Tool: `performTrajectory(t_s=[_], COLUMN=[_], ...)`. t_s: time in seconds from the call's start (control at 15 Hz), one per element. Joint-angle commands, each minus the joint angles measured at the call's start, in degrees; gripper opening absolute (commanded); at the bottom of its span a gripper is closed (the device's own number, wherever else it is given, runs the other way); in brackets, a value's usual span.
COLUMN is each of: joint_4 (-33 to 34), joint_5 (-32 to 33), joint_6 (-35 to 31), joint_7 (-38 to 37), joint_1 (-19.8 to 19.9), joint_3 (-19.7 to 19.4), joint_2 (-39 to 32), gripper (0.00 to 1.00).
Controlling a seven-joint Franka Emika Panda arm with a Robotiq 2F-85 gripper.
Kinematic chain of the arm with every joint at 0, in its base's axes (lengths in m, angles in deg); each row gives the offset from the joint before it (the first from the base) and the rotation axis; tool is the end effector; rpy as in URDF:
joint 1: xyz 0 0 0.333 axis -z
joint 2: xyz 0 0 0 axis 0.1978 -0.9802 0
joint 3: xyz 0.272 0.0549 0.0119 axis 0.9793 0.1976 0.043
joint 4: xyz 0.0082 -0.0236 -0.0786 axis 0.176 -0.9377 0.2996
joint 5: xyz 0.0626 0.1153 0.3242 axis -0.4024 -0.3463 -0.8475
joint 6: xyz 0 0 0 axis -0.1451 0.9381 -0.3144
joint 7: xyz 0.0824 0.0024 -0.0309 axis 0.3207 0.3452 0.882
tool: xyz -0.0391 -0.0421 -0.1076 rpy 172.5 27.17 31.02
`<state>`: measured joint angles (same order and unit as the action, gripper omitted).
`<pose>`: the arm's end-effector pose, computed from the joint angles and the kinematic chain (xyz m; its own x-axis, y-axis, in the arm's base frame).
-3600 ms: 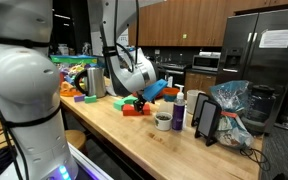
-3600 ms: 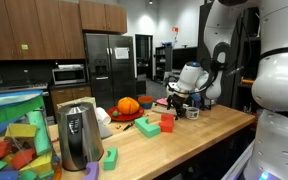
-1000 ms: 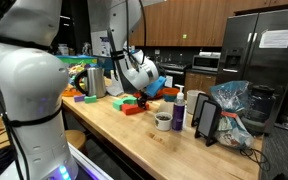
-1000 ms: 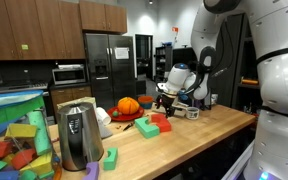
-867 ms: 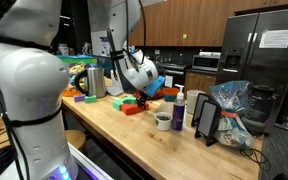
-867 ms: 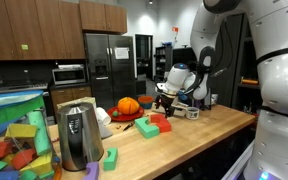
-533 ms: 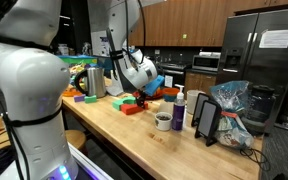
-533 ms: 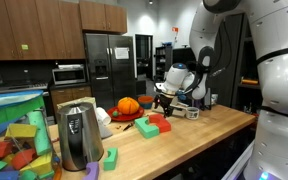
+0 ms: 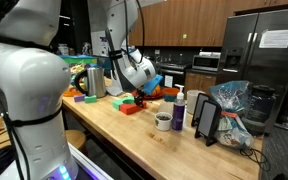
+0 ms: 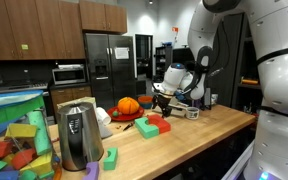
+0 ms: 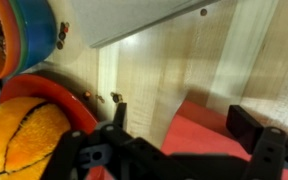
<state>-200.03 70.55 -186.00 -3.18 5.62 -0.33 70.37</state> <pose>0.4508 0.0061 0.2081 0.0100 0.9997 0.0216 0.8888 -0.0187 0.4579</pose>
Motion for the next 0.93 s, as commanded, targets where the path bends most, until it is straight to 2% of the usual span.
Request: performTrajectory(t_s=[0.0, 0.87], joint_4=[0.2, 0.7], joint_5=[-0.1, 0.2], joint_6=[1.0, 1.1], joint_7=[-0.3, -0.3], joint_1=[-2.0, -4.6], joint_3=[-1.2, -2.5], joint_2=[0.8, 1.2], gripper=[1.00, 1.00])
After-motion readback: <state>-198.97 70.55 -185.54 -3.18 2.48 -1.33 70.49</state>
